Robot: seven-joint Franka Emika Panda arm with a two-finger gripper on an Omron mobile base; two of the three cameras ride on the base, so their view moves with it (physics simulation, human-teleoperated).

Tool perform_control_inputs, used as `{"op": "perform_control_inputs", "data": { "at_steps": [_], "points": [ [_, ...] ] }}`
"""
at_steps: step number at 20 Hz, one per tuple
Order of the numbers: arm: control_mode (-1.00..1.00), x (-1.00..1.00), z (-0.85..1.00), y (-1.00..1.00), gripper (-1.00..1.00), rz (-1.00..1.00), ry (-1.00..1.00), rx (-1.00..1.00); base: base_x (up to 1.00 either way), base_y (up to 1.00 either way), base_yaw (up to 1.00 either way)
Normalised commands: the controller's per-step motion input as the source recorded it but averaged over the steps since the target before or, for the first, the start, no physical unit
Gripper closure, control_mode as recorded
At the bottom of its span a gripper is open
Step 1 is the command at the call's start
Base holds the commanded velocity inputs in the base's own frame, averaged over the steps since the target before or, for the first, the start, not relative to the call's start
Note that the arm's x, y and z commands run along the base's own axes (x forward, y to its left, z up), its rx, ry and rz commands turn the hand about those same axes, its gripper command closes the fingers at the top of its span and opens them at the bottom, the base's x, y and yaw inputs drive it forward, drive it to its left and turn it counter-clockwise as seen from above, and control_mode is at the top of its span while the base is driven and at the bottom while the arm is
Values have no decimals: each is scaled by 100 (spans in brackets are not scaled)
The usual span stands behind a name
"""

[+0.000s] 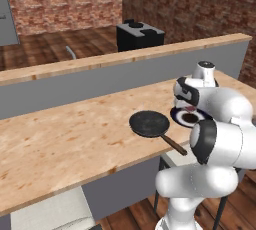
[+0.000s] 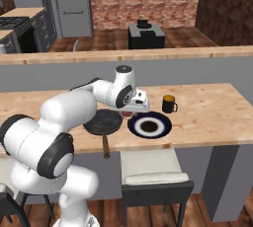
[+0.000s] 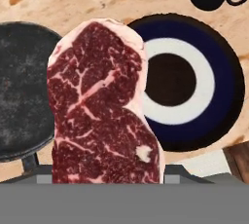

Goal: Pick up the pan with the steak in it and place it on the dining table. Then place the steak on the plate.

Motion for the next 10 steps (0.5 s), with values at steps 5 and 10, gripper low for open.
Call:
{"op": "perform_control_inputs", "data": {
  "at_steps": [5, 10],
  "points": [
    [-100, 0, -5, -44, 100, -3, 0, 0, 0, 0, 0],
    [-100, 2, -1, -3, 100, 0, 0, -1, 0, 0, 0]
  ]
}}
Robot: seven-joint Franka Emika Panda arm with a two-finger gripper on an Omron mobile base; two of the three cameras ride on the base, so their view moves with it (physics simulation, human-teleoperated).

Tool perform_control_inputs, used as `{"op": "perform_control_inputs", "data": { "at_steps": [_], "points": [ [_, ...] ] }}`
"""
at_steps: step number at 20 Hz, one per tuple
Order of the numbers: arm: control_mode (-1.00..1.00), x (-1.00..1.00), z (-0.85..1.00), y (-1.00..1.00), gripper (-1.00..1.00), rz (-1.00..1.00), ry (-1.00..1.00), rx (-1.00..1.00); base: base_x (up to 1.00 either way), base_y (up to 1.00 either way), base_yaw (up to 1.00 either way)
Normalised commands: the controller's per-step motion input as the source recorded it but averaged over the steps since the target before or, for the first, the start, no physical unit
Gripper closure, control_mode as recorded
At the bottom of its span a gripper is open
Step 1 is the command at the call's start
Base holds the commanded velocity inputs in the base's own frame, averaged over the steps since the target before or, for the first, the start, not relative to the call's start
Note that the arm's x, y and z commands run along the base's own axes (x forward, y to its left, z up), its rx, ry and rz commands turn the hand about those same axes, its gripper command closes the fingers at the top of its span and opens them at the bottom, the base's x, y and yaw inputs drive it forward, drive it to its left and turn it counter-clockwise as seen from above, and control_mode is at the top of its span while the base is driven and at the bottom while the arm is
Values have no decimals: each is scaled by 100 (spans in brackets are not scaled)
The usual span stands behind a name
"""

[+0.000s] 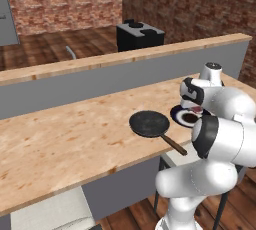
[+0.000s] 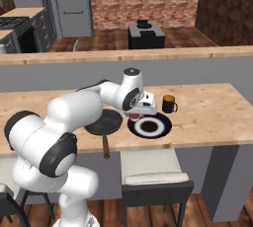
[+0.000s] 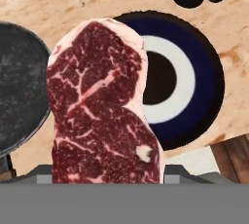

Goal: Pick up the pan with the steak in it and place it on the dining table. Then place the steak on the plate.

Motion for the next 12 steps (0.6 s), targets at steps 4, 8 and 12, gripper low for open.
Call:
{"op": "perform_control_inputs", "data": {
  "at_steps": [4, 8, 12],
  "points": [
    [-100, 26, -6, -2, 100, 0, 0, 0, 0, 0, 0],
    [-100, 28, -22, -8, 100, 0, 0, -1, 0, 0, 0],
    [-100, 27, -28, -15, 100, 0, 0, -1, 0, 0, 0]
  ]
}}
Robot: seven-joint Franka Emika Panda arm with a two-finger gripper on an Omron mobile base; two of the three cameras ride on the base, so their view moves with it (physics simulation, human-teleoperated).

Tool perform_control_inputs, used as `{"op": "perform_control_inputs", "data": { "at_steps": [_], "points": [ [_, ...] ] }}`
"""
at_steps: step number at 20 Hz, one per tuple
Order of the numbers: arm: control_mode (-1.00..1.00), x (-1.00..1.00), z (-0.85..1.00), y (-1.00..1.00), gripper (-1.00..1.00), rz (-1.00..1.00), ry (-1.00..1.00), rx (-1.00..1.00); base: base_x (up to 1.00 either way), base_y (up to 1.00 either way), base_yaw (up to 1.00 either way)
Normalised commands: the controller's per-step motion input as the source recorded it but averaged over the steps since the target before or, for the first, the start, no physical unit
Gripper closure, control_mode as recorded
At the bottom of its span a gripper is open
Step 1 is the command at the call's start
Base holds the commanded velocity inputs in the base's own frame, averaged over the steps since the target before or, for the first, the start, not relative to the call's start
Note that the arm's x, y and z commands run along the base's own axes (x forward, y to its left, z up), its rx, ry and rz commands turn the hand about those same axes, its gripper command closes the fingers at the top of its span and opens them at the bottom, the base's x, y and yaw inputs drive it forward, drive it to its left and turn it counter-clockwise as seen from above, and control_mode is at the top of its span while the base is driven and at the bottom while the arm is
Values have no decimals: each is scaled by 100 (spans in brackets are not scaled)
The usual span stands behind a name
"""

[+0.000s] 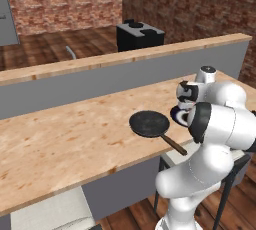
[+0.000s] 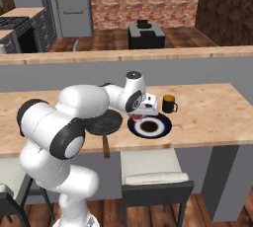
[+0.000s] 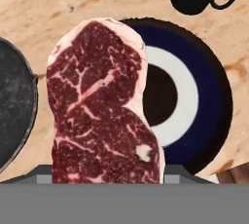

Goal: Pick up the pan with the steak in it and place it on the dining table. Then place the steak on the plate.

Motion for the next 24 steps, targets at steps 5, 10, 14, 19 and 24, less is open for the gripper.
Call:
{"op": "perform_control_inputs", "data": {
  "at_steps": [5, 10, 14, 19, 24],
  "points": [
    [-100, 4, -34, -34, 100, 0, -2, 0, 0, 0, 0],
    [-100, 12, -25, -24, 100, 0, -2, 0, 0, 0, 0],
    [-100, 10, -18, -9, 100, 0, 0, 0, 0, 0, 0],
    [-100, 18, -17, -2, 100, 0, 0, 0, 0, 0, 0],
    [-100, 23, -15, -5, 100, 0, 0, 0, 0, 0, 0]
  ]
}}
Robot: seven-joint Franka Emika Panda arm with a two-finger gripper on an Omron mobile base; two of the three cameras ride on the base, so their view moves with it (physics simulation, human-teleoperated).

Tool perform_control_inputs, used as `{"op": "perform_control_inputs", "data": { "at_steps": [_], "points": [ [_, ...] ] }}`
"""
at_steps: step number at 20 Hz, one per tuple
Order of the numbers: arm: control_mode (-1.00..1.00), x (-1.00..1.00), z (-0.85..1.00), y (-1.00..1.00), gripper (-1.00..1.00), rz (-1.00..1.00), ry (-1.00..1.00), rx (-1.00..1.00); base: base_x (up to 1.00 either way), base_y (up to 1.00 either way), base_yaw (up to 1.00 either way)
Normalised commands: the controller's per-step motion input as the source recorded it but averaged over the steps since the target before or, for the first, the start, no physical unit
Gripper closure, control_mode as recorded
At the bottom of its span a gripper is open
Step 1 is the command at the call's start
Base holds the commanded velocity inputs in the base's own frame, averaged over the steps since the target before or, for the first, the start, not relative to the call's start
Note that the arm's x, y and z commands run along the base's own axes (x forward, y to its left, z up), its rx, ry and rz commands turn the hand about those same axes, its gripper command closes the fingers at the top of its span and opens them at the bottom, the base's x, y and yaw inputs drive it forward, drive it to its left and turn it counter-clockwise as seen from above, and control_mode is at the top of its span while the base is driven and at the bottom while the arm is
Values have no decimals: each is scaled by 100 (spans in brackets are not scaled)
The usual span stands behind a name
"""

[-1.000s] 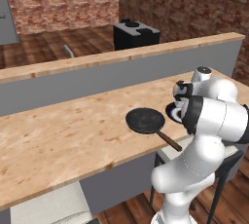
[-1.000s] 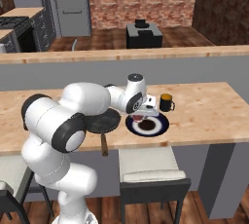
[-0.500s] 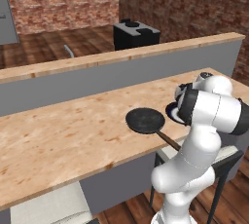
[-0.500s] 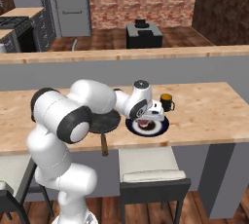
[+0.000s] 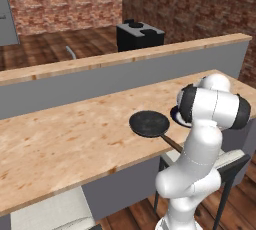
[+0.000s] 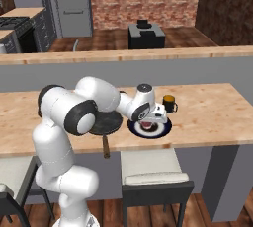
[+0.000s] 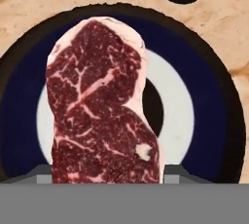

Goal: Pick up the pan with the steak in it and place it on the dining table. Then place the steak on the plate.

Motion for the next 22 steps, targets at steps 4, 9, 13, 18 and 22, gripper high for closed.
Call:
{"op": "perform_control_inputs", "data": {
  "at_steps": [4, 9, 13, 18, 22],
  "points": [
    [-100, 22, -17, -6, 100, 0, 0, 0, 0, 0, 0],
    [-100, 16, -13, -7, 100, 0, 0, 0, 0, 0, 0],
    [-100, 6, 4, -7, -100, 0, -1, 2, 0, 0, 0],
    [-100, 1, 43, -2, -100, -5, 0, 7, 0, 0, 0],
    [-100, 5, 53, 0, -100, -9, 0, 5, 0, 0, 0]
  ]
}}
